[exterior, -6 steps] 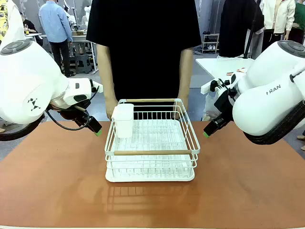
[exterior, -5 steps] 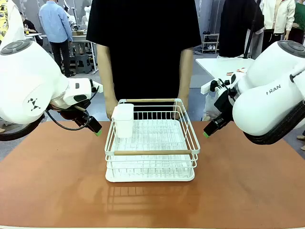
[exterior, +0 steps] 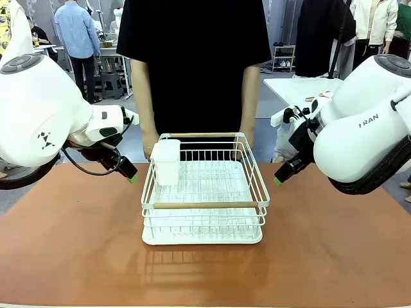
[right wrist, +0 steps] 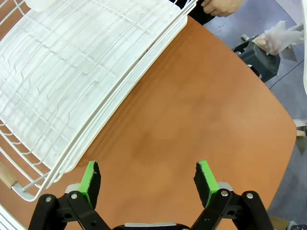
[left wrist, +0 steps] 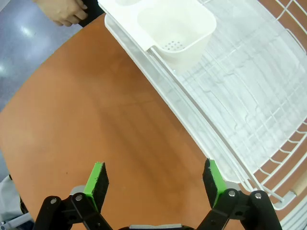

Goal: Clean the table.
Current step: Pick up the Lint Roller when the human hands it over.

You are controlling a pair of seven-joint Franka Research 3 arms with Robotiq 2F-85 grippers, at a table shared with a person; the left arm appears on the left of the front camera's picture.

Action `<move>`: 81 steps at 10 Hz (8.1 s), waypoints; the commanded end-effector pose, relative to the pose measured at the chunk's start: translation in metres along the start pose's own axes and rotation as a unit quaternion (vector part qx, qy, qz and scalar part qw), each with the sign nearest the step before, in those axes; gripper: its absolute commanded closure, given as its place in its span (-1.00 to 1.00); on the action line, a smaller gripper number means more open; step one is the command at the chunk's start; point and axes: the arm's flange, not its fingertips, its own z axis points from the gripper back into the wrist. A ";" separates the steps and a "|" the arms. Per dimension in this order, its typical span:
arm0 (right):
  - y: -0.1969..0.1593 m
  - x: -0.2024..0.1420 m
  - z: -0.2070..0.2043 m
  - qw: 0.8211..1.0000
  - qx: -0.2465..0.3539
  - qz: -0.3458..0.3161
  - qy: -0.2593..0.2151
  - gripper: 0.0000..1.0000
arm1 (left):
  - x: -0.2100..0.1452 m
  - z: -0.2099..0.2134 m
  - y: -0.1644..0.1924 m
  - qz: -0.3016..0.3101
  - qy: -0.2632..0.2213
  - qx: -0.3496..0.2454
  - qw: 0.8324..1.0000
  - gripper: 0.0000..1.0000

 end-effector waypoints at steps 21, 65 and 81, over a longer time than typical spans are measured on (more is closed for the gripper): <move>-0.220 -0.162 0.182 0.742 0.503 -0.438 -0.062 -1.00 | -0.148 0.149 0.213 0.389 -0.092 -0.507 0.764 -1.00; -0.254 -0.233 0.198 0.704 0.504 -0.492 -0.091 -1.00 | -0.202 0.162 0.262 0.457 -0.119 -0.486 0.736 -1.00; -0.255 -0.232 0.195 0.702 0.503 -0.496 -0.092 -1.00 | -0.202 0.162 0.262 0.457 -0.119 -0.486 0.736 -1.00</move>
